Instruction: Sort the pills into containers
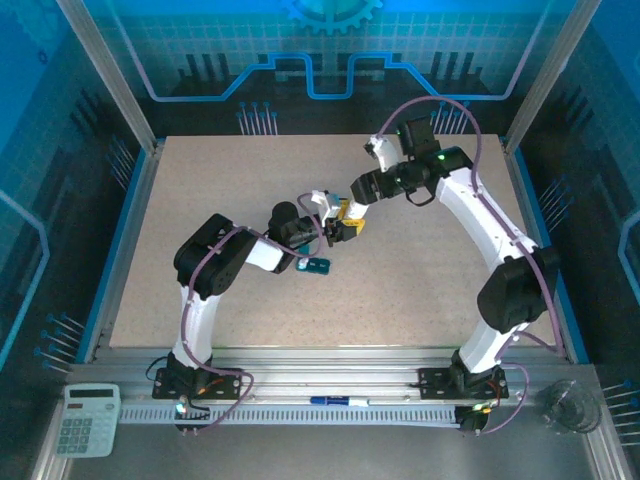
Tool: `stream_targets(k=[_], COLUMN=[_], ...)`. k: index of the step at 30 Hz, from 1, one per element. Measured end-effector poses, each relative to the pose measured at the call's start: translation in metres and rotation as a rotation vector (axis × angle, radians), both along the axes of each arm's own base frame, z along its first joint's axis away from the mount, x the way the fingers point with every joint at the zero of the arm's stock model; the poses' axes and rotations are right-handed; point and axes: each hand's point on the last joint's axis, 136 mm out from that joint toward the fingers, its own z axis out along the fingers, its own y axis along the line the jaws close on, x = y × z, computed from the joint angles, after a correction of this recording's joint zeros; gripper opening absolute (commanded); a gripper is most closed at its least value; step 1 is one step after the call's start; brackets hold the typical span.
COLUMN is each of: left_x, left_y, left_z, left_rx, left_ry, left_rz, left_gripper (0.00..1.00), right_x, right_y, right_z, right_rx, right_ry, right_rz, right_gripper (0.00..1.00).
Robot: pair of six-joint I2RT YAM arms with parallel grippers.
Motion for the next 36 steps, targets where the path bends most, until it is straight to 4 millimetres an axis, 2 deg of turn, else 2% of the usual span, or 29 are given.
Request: stream_targets(k=[3,11,16,17,21,26,31,36], left_x=[0.000,0.001,0.001,0.001,0.001,-0.002,-0.001,-0.001], left_y=[0.000,0.000,0.000,0.000,0.000,0.001,0.001,0.002], left_z=[0.001,0.000,-0.002,-0.003,-0.011,-0.020,-0.020,-0.015], left_rx=[-0.001,0.000,0.004,0.006,0.024,0.043,0.042,0.030], left_ry=[-0.003,0.001,0.009,0.013,0.045,0.077,0.075,0.054], left_rz=[0.000,0.003,0.006,0.006,0.007,-0.002,0.000,0.002], left_gripper=[0.00,0.00,0.00,0.00,0.00,0.00,0.00,0.00], right_x=[-0.003,-0.007,-0.008,-0.007,-0.003,-0.011,-0.009,-0.007], right_y=[0.005,0.011,0.011,0.010,0.004,0.003,0.008,0.007], right_z=[-0.005,-0.017,-0.019,-0.020,-0.026,-0.037,-0.033,-0.025], right_rx=[-0.018,-0.043,-0.047,-0.048,-0.044,0.006,0.057,0.074], right_ry=[0.009,0.042,0.061,0.071,0.122,0.162,0.173,0.174], right_rz=[0.031,0.064,0.035,0.006,-0.157,-0.346,-0.420,-0.429], right_gripper=[0.71,0.51,0.32,0.32,0.34,0.44,0.62,0.73])
